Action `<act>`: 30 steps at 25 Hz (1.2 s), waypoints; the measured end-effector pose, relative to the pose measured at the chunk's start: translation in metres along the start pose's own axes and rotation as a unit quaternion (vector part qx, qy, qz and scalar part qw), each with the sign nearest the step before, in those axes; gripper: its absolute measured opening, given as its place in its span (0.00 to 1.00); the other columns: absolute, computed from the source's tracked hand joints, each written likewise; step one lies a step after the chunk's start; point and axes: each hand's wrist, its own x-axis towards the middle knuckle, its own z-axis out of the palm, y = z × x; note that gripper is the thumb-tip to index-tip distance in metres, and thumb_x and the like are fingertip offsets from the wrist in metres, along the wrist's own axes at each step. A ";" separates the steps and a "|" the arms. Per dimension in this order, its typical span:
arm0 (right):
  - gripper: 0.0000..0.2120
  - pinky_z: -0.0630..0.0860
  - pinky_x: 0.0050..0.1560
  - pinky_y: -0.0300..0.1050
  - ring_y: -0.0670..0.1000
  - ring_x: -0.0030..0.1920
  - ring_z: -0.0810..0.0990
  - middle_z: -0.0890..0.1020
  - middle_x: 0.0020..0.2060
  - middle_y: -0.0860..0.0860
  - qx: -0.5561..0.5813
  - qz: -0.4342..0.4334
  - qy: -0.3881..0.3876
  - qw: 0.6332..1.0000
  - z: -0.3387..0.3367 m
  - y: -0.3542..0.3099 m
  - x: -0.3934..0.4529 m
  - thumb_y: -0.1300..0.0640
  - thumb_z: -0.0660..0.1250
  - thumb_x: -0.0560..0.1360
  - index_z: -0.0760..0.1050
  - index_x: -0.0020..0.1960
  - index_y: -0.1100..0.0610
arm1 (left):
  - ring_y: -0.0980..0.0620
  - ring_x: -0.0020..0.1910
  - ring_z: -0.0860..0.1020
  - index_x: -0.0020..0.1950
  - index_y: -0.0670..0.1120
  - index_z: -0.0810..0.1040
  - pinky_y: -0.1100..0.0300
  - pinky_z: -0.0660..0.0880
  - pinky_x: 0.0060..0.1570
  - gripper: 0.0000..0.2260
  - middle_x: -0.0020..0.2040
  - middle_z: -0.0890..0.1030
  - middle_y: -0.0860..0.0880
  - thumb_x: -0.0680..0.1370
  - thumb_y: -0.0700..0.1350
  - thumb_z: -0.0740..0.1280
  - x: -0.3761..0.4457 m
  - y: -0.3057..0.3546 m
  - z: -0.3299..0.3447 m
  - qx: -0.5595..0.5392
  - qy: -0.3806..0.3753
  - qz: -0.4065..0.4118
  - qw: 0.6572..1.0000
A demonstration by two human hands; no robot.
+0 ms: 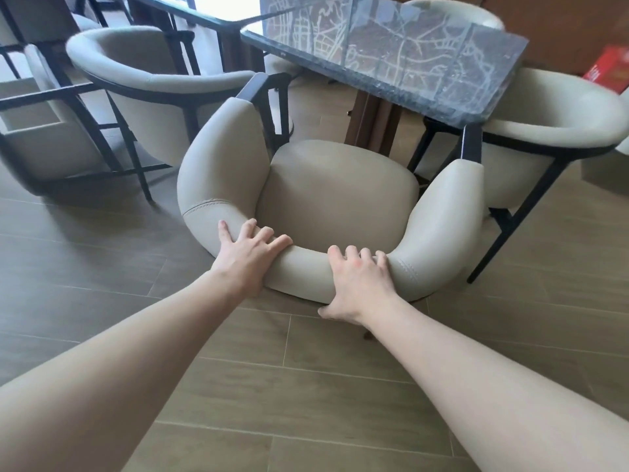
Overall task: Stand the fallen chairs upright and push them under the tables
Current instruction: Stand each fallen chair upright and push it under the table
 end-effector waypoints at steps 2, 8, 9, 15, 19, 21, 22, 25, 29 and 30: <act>0.43 0.66 0.64 0.58 0.59 0.59 0.73 0.74 0.57 0.53 0.004 0.002 0.002 1.000 -0.004 0.006 0.010 0.33 0.73 0.59 0.61 0.64 0.53 | 0.40 0.75 0.58 0.76 0.58 0.57 0.23 0.56 0.66 0.40 0.72 0.65 0.51 0.70 0.45 0.76 0.013 -0.004 -0.005 0.004 0.001 0.013 1.000; 0.44 0.66 0.65 0.55 0.57 0.60 0.72 0.73 0.56 0.51 0.008 0.029 -0.035 0.999 -0.022 0.020 0.035 0.31 0.73 0.59 0.61 0.66 0.51 | 0.41 0.66 0.65 0.74 0.56 0.60 0.25 0.63 0.64 0.42 0.67 0.70 0.50 0.65 0.52 0.78 0.050 -0.023 -0.026 0.024 -0.007 0.093 0.995; 0.45 0.66 0.65 0.55 0.57 0.60 0.72 0.73 0.56 0.51 0.008 0.028 -0.036 0.999 -0.023 0.020 0.036 0.31 0.73 0.59 0.61 0.66 0.51 | 0.40 0.65 0.65 0.74 0.56 0.60 0.26 0.62 0.64 0.42 0.66 0.70 0.50 0.65 0.53 0.78 0.050 -0.026 -0.025 0.022 -0.003 0.105 0.994; 0.44 0.66 0.65 0.52 0.55 0.58 0.73 0.74 0.56 0.50 -0.002 0.024 -0.026 0.999 -0.025 0.015 0.031 0.31 0.71 0.60 0.62 0.68 0.51 | 0.44 0.68 0.67 0.79 0.57 0.51 0.40 0.61 0.68 0.45 0.70 0.68 0.53 0.68 0.52 0.74 0.060 -0.063 -0.012 0.039 0.060 0.229 0.971; 0.45 0.65 0.65 0.51 0.54 0.58 0.73 0.74 0.56 0.48 0.005 0.023 -0.024 0.999 -0.026 0.018 0.033 0.31 0.71 0.60 0.62 0.69 0.50 | 0.47 0.69 0.68 0.80 0.57 0.49 0.49 0.63 0.68 0.47 0.72 0.68 0.54 0.67 0.54 0.73 0.074 -0.075 -0.012 0.033 0.065 0.274 0.959; 0.46 0.64 0.66 0.52 0.54 0.60 0.73 0.74 0.59 0.48 0.012 0.020 -0.024 0.999 -0.023 0.018 0.032 0.31 0.71 0.60 0.61 0.71 0.50 | 0.46 0.64 0.70 0.79 0.56 0.52 0.51 0.66 0.66 0.47 0.68 0.70 0.52 0.66 0.55 0.74 0.079 -0.073 -0.011 0.041 0.059 0.283 0.956; 0.48 0.63 0.67 0.52 0.54 0.61 0.72 0.73 0.61 0.48 0.012 0.017 -0.033 0.999 -0.022 0.018 0.032 0.32 0.71 0.60 0.59 0.73 0.51 | 0.46 0.62 0.71 0.78 0.55 0.52 0.52 0.66 0.65 0.46 0.66 0.70 0.51 0.66 0.56 0.74 0.082 -0.073 -0.012 0.046 0.055 0.290 0.954; 0.54 0.58 0.73 0.57 0.55 0.69 0.69 0.68 0.69 0.50 -0.004 0.011 -0.067 0.998 -0.025 0.018 0.035 0.37 0.72 0.63 0.49 0.79 0.52 | 0.46 0.65 0.71 0.79 0.54 0.53 0.52 0.63 0.68 0.44 0.68 0.69 0.51 0.68 0.59 0.72 0.085 -0.078 -0.015 0.044 0.055 0.307 0.949; 0.46 0.61 0.69 0.59 0.56 0.63 0.71 0.72 0.61 0.51 -0.020 0.026 -0.107 0.994 -0.038 0.011 0.042 0.42 0.74 0.64 0.57 0.74 0.55 | 0.45 0.62 0.71 0.78 0.53 0.54 0.51 0.67 0.65 0.43 0.67 0.71 0.52 0.70 0.57 0.73 0.087 -0.080 -0.031 0.044 0.012 0.325 0.945; 0.44 0.64 0.65 0.58 0.56 0.61 0.73 0.73 0.58 0.50 -0.022 0.035 -0.111 0.993 -0.041 0.010 0.047 0.42 0.74 0.63 0.59 0.72 0.55 | 0.45 0.61 0.72 0.77 0.53 0.55 0.51 0.69 0.63 0.42 0.65 0.72 0.52 0.69 0.56 0.74 0.094 -0.082 -0.035 0.050 0.009 0.327 0.944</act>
